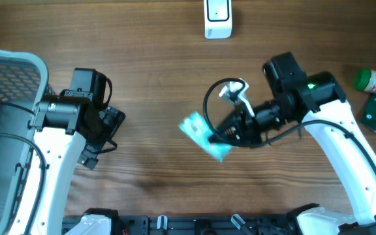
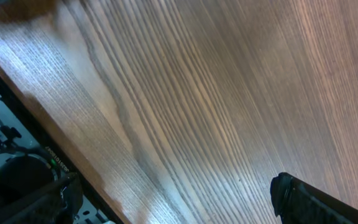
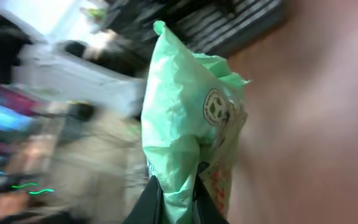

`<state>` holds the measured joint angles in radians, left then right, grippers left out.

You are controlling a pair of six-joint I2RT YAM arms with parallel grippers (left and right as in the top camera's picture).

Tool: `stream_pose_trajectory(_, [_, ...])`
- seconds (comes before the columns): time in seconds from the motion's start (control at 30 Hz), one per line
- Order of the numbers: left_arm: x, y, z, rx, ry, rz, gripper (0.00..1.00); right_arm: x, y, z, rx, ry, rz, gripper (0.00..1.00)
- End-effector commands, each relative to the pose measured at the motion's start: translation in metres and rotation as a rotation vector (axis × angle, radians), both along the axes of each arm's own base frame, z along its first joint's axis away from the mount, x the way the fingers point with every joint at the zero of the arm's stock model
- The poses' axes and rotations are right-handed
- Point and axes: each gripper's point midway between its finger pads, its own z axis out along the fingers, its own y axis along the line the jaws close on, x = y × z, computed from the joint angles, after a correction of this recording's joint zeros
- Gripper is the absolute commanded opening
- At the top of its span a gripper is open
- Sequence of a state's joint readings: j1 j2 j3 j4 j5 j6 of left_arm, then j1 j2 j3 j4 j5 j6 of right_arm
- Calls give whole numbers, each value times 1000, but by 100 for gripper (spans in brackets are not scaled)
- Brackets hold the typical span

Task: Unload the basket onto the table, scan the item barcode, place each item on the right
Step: 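Rotate the wipes pack and hold it up at the scanner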

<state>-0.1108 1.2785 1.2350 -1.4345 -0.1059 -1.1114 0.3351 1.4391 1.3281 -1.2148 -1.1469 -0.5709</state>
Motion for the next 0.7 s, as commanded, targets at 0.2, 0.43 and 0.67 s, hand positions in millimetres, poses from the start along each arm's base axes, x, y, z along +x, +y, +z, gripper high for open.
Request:
stream_pose_trajectory(0.2, [1,1,4,-2,-17,0,100,170,-76,-33,-575,-461,-737,4])
stream_pose_trajectory(0.43, [1,1,4,-2,-17,0,100,218,-80,-65,-743,-775,-551,5])
stream_pose_trajectory(0.67, [1,1,4,-2,-17,0,100,276,-100,-97,-966,-1000,-518,4])
